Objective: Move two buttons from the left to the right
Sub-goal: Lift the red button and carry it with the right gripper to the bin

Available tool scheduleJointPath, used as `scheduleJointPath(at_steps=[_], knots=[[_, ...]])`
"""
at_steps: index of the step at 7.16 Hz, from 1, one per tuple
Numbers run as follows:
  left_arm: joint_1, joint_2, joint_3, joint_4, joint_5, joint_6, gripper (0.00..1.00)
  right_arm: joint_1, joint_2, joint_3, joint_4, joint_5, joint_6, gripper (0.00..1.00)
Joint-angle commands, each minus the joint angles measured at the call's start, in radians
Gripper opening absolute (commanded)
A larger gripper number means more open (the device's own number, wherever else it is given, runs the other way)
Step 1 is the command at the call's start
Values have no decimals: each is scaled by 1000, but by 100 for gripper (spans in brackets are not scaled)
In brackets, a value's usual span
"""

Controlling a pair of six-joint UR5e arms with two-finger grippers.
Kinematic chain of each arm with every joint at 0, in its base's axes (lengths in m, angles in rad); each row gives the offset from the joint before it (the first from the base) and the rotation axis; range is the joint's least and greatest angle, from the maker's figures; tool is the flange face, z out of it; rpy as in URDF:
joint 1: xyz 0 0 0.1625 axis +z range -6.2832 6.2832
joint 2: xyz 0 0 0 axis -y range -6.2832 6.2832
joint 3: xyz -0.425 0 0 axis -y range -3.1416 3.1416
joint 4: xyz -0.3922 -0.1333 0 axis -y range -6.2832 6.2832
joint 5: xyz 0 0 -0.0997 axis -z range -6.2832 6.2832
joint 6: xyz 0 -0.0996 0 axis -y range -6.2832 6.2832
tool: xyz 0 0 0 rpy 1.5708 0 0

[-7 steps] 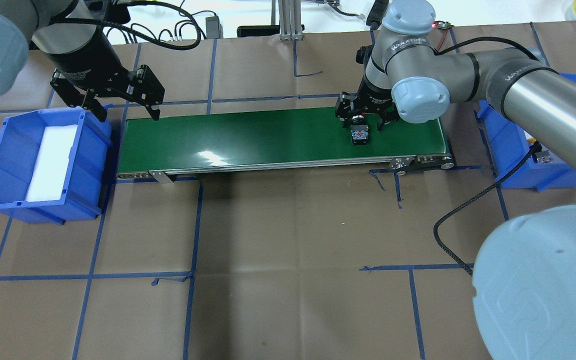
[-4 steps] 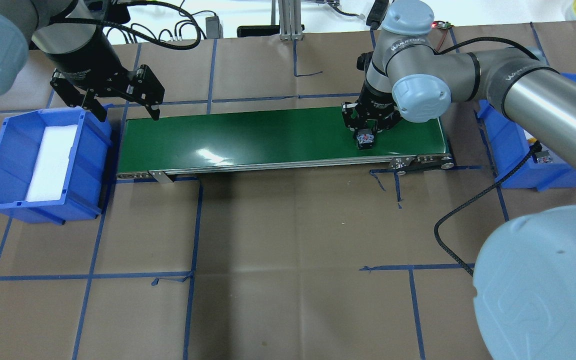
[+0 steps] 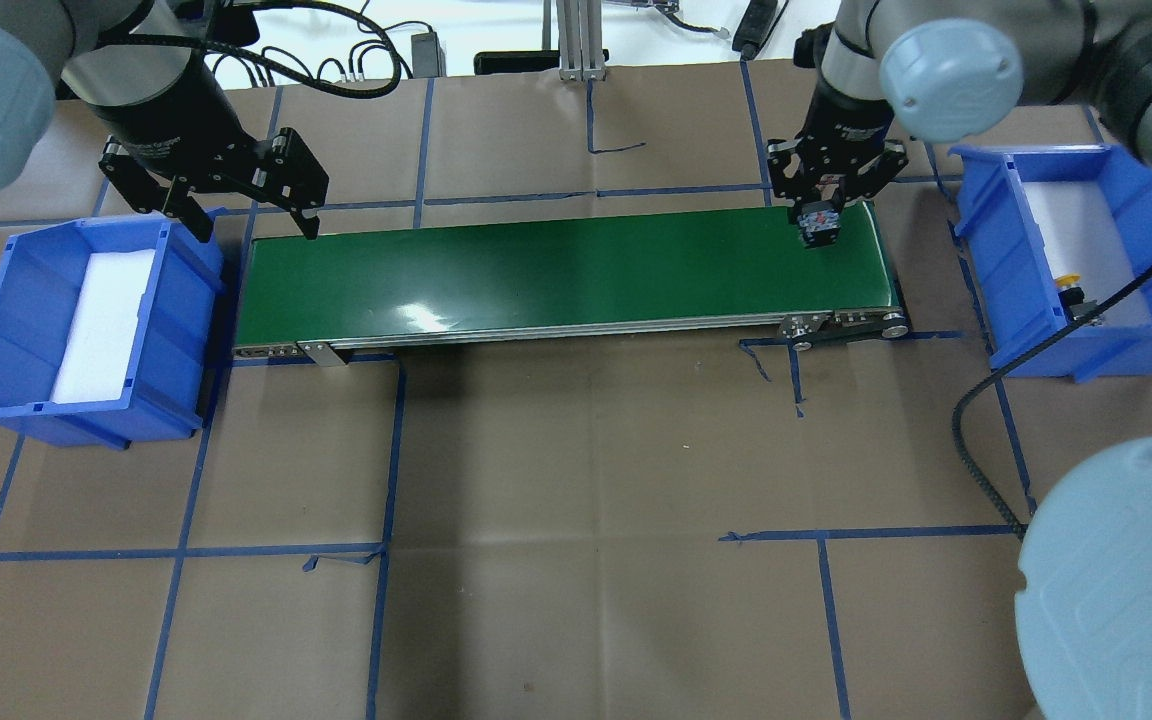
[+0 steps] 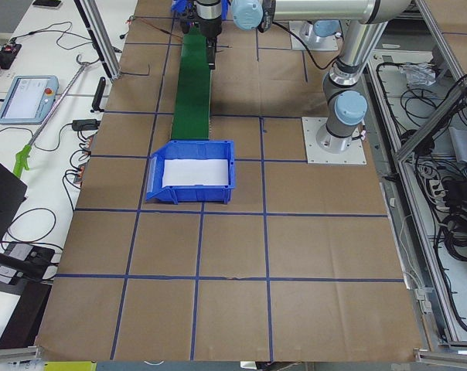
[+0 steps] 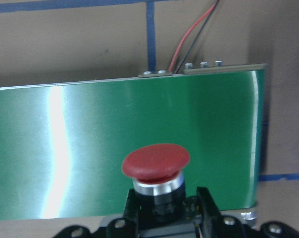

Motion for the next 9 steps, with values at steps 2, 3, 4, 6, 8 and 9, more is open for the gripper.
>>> scheduleJointPath(at_steps=[2, 3, 4, 6, 8, 9], knots=[[0, 2, 0, -2, 0, 0, 100, -313, 7, -133, 29, 1, -418, 5], [0, 5, -1, 0, 0, 2, 100, -375, 9, -138, 22, -10, -460, 5], [0, 7, -1, -2, 0, 2, 100, -415, 11, -139, 18, -11, -465, 5], [0, 7, -3, -2, 0, 0, 100, -423, 65, -126, -3, -11, -454, 5], [0, 7, -3, -2, 2, -2, 100, -423, 148, -120, -91, -13, -466, 5], [0, 7, -3, -2, 2, -2, 100, -420, 161, -116, -93, -13, -460, 5]])
